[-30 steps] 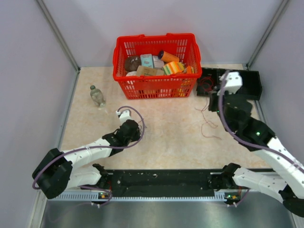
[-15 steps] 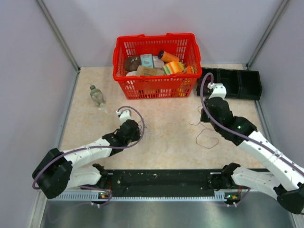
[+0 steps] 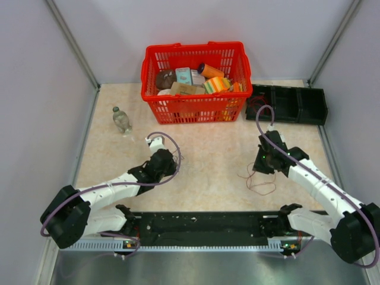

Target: Untangle the cables

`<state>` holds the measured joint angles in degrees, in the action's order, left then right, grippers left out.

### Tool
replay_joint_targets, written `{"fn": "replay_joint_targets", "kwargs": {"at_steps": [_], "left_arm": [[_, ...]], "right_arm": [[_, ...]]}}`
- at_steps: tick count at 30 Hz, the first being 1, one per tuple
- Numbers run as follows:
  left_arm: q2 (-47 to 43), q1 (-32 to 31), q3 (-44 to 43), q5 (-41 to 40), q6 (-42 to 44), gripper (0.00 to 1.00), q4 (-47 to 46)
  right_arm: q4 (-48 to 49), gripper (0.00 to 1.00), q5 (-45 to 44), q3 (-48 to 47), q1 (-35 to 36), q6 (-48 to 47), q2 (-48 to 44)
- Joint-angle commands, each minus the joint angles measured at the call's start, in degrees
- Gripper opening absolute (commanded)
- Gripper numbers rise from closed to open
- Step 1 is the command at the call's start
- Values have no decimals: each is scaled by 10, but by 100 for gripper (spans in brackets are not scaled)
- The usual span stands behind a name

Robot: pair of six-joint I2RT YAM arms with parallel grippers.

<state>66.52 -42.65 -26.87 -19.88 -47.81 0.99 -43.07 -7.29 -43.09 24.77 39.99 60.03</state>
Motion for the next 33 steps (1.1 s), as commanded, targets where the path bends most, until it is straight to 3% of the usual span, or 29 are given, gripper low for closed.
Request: {"fn": "replay_joint_targets", "kwargs": {"at_steps": [1,8,13,23,29,31,32,33], "left_arm": [[-4,1,2,2,8,0,-28],[-8,0,5,2,10,0,-32],[-9,1,7,4,10,0,-33],[-10,1,7,5,12,0,-35],[-12,1,9,5,12,0,-37],[-12,1,10,5,12,0,-39],[-12,1,9,5,12,0,-39],[-11,1,9,5,13,0,-39]], "right_arm": [[6,9,69,20,-22,21,-4],[14,19,155,41,-51,-3,31],[16,53,155,52,-50,-9,8],[32,57,153,65,-48,-24,49],[17,56,96,71,-39,9,33],[4,73,81,76,-39,58,6],[-2,99,78,81,-39,77,-3],[-5,99,81,83,-39,88,-9]]}}
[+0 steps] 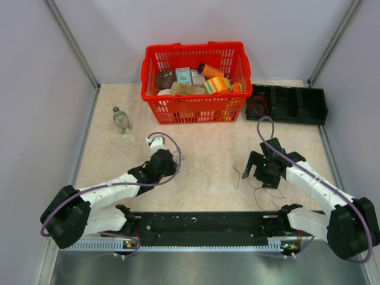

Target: Untangle the cables

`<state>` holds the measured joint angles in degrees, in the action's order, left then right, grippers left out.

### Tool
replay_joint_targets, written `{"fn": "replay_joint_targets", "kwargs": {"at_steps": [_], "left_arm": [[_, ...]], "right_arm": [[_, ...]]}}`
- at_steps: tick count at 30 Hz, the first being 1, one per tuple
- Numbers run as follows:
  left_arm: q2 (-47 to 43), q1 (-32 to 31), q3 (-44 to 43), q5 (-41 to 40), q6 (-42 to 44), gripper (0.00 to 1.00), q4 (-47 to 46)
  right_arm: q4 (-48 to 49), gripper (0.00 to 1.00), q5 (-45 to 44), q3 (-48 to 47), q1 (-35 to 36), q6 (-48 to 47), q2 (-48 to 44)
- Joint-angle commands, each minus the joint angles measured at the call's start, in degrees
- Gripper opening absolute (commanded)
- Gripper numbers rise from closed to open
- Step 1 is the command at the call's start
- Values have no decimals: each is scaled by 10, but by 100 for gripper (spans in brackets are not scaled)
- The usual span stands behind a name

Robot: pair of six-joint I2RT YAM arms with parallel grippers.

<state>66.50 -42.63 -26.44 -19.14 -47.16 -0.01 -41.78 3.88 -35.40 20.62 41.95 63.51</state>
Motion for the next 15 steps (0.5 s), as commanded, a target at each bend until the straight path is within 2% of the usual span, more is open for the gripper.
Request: {"fn": "replay_joint_targets", "kwargs": {"at_steps": [1,5,7,11,15], "left_arm": [[-10,1,4,-1,7,0,-29],[-15,1,8,-1,6,0,-32],[-16,1,9,0,7,0,-33],[-18,0,11,0,8,0,-34],[-22,1,14,0,8,0,-37]], "right_arm": [[-27,99,-34,9,3,89,-48],[-90,99,-80,4,-1,201,-27],[-92,99,-65,-19,0,205,2],[-124,97,-121,-83,39,183,45],[-118,95,-86,-51,43,230,41]]}}
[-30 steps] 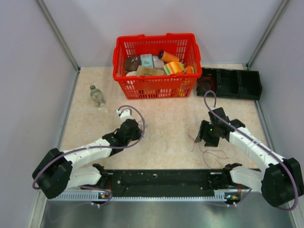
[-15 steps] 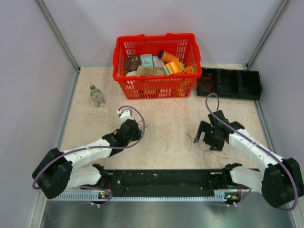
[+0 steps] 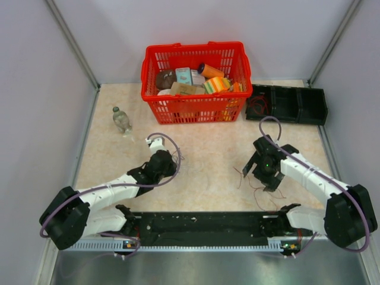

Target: Untangle the cables

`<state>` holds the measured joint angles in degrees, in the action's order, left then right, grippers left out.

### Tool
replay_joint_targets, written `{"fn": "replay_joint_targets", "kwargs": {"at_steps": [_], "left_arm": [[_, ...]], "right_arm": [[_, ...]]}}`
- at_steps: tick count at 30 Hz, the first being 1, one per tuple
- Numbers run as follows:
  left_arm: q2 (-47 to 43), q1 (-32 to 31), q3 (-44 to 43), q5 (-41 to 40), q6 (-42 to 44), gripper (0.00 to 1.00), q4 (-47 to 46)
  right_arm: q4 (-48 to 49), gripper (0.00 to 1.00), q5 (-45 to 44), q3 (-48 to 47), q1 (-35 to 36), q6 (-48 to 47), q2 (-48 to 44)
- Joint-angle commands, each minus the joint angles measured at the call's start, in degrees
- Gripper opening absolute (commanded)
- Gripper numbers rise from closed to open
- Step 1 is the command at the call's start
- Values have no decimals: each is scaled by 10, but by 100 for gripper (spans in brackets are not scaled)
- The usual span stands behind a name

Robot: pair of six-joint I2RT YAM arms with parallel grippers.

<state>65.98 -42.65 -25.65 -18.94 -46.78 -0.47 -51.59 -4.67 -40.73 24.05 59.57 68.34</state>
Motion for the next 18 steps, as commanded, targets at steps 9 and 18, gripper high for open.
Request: {"fn": "replay_joint_targets", "kwargs": {"at_steps": [9,18], "left_arm": [[-18,1,8,-2,5,0,-34],[-23,1,12,-1,6,0,-38]], "right_arm": [[-6,81,-15,19,9,192,-28],[27,76,-18,46,-12,216,6]]}}
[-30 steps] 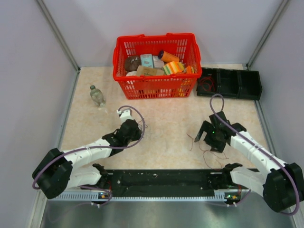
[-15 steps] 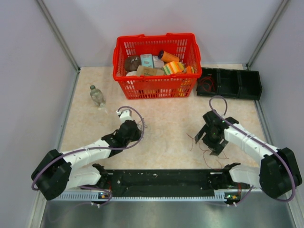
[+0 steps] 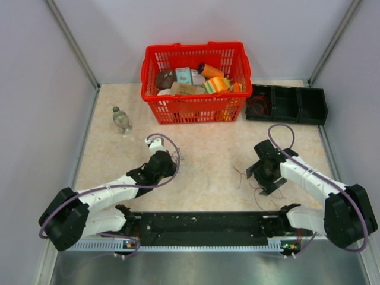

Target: Untangle the cables

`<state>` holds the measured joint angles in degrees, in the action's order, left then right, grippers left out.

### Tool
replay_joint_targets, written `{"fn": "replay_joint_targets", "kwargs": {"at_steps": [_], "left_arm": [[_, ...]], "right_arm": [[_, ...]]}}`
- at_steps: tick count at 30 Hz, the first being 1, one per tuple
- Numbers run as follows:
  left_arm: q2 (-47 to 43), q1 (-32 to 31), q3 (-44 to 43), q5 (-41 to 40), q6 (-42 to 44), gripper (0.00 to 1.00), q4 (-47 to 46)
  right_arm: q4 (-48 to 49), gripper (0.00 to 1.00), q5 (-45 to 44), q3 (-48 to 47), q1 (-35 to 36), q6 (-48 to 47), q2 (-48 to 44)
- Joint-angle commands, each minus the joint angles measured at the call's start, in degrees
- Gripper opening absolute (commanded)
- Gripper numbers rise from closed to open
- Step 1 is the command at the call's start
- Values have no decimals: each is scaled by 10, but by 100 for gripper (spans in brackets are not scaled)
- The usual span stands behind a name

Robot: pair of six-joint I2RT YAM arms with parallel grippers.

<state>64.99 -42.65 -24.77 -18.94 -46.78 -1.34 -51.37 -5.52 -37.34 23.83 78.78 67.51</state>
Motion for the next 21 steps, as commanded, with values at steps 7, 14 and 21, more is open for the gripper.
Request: {"fn": "replay_joint_targets", "kwargs": {"at_steps": [7,14,21], "left_arm": [[-8,1,0,1,6,0,-28],[-8,1,1,0,5,0,-29],[-12,1,3,0,6,0,-29]], "right_arm": [[41,70,-2,-2,-10,25,62],[59,52,13,2,-10,30,90],[85,20,13,23,-9,15,85]]}}
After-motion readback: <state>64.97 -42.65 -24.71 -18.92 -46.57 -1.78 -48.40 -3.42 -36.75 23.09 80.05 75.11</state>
